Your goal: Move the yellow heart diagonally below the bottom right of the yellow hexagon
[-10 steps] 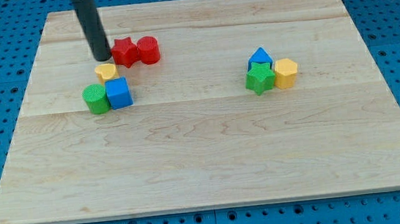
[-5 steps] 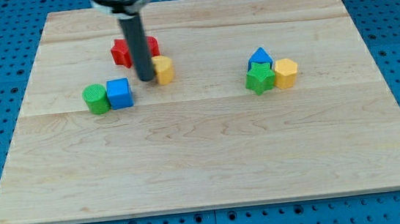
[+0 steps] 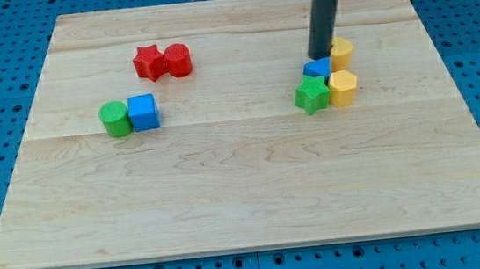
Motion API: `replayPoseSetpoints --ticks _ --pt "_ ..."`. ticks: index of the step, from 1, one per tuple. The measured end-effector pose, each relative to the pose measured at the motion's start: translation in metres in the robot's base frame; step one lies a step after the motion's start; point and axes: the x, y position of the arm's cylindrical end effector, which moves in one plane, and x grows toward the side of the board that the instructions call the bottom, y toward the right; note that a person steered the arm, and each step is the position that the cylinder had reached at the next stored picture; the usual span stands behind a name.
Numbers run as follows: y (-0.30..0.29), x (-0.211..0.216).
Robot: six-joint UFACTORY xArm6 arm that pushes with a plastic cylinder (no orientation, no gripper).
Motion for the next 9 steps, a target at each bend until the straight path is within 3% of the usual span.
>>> replayPoseSetpoints --ticks 2,3,5,7,9 --pt "0.011 -0.013" --pt "0.057 -0.012" --pt "0.080 0.012" --pt "0.053 0.073" --pt "0.032 0.039"
